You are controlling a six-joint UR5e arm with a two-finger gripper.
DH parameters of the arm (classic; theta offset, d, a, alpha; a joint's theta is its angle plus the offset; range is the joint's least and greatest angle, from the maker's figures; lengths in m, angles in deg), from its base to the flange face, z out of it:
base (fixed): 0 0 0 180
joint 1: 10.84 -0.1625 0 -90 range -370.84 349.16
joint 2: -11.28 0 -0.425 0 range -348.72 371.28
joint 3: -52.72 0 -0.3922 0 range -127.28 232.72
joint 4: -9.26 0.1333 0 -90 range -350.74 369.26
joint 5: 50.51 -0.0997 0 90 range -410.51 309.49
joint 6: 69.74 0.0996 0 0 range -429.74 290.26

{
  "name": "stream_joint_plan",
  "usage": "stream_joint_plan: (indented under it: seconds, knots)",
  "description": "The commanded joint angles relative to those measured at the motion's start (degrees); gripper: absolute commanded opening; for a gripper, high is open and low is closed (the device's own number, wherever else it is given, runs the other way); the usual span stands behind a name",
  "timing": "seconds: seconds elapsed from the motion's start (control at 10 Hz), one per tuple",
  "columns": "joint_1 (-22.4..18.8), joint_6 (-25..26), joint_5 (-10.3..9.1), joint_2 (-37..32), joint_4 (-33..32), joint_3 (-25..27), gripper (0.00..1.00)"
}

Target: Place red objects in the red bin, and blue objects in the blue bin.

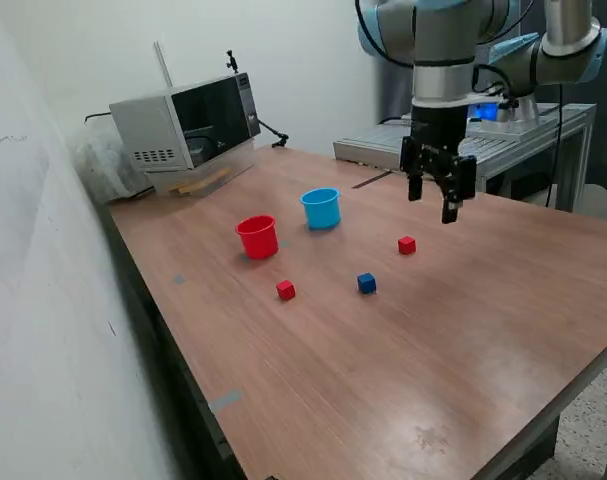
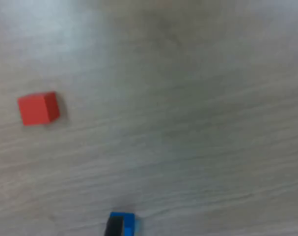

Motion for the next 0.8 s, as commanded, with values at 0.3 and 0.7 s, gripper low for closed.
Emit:
stream_joint_plan:
  seconds: [0.3, 0.7]
  knots:
    - [3.9, 1.3, 1.67, 7.1, -2.7, -3.3, 1.00]
    - [5.8, 1.2, 2.90, 8.9, -4.5, -3.7, 1.00]
